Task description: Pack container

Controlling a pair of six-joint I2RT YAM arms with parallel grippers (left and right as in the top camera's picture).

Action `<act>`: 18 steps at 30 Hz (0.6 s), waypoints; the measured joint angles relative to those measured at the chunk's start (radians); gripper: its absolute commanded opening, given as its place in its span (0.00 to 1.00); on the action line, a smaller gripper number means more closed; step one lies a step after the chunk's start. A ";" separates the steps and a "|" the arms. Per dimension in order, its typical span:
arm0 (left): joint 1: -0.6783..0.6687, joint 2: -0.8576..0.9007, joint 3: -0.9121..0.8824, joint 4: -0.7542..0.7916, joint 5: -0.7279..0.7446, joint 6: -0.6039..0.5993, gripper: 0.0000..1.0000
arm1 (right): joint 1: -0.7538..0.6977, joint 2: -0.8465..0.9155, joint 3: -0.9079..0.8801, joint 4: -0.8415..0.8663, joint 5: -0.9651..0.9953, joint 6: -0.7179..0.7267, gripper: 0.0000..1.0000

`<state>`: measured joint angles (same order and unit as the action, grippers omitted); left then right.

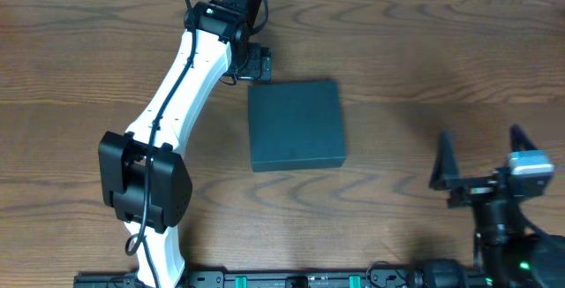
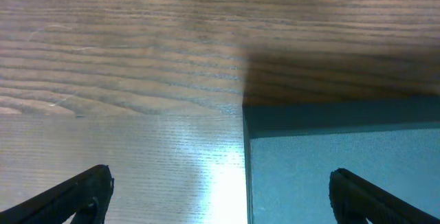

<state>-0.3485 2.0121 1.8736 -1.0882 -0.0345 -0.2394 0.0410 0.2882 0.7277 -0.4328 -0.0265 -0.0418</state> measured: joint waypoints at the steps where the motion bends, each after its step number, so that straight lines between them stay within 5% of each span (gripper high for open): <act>1: 0.000 0.000 0.000 0.000 0.000 0.000 0.99 | 0.000 -0.023 -0.048 0.018 0.000 0.004 0.99; 10: 0.000 0.000 0.000 0.000 0.000 0.000 0.99 | -0.039 -0.198 -0.391 0.211 -0.003 0.093 0.99; 18: 0.000 0.000 0.000 0.000 0.000 0.000 0.99 | -0.042 -0.271 -0.524 0.277 -0.003 0.138 0.99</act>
<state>-0.3485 2.0121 1.8736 -1.0882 -0.0345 -0.2394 -0.0010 0.0170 0.2035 -0.1558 -0.0296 0.0967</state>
